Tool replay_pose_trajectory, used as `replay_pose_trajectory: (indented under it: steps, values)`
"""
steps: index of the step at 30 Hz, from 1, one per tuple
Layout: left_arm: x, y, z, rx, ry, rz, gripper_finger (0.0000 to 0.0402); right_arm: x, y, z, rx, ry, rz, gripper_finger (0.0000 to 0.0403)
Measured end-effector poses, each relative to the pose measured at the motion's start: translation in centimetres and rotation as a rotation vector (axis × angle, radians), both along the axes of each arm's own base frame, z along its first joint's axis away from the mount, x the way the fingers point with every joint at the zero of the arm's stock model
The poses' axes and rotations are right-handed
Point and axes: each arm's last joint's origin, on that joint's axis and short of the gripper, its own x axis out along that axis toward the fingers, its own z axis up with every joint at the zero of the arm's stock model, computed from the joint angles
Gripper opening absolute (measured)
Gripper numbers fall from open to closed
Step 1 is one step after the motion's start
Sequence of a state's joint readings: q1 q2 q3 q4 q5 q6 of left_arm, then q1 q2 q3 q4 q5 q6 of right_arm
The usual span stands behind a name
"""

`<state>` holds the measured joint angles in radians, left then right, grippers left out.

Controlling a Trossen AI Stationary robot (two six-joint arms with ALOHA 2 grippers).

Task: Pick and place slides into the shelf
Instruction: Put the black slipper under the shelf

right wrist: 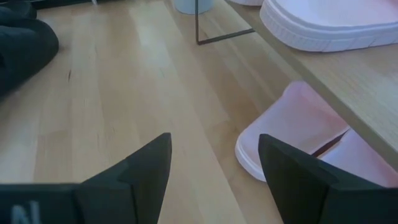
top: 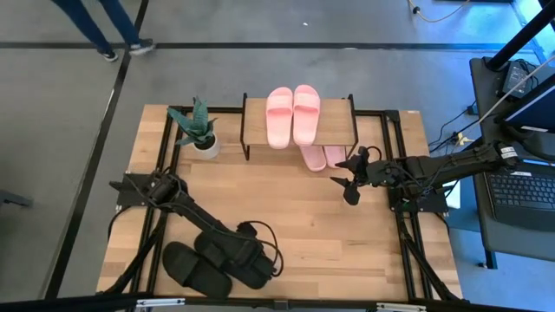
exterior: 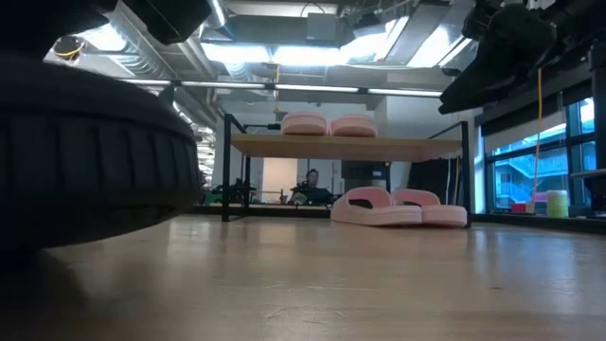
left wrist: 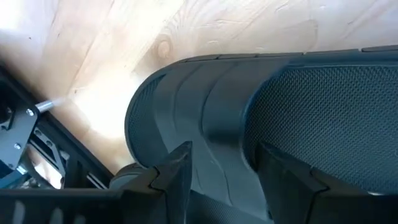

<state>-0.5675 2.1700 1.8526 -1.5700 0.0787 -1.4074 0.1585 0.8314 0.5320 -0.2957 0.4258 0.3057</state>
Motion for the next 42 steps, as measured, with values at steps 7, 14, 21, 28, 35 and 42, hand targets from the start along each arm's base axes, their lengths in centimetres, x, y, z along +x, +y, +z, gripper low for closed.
replay_pose_trajectory:
  steps: [7, 14, 21, 28, 35, 42]
  values:
    - [0.6, 0.2, -0.1, -0.052, -0.016, 0.019, 0.0166, -0.1, 0.0, -0.1, 0.001, 0.011, -0.002, 0.0242]
    - [0.7, 0.2, -0.2, -0.085, -0.027, -0.132, 0.0166, -0.2, 0.0, -0.2, -0.002, 0.03, -0.002, 0.0242]
    - [1.0, 0.1, -0.3, -0.069, -0.074, -0.092, 0.0166, -0.2, 0.0, -0.3, -0.004, 0.039, -0.001, 0.0242]
    - [1.2, 0.3, -0.3, -0.034, -0.097, -0.128, 0.0166, -0.2, 0.0, -0.3, -0.015, 0.043, 0.006, 0.0242]
    - [0.5, 0.8, -0.1, 0.045, -0.031, -0.113, 0.0166, -0.2, 0.0, -0.3, -0.027, 0.047, 0.014, 0.0242]
    - [0.1, 1.3, -1.1, 0.057, 0.014, -0.113, 0.0139, 0.1, 0.0, -0.7, -0.03, 0.069, 0.014, 0.0242]
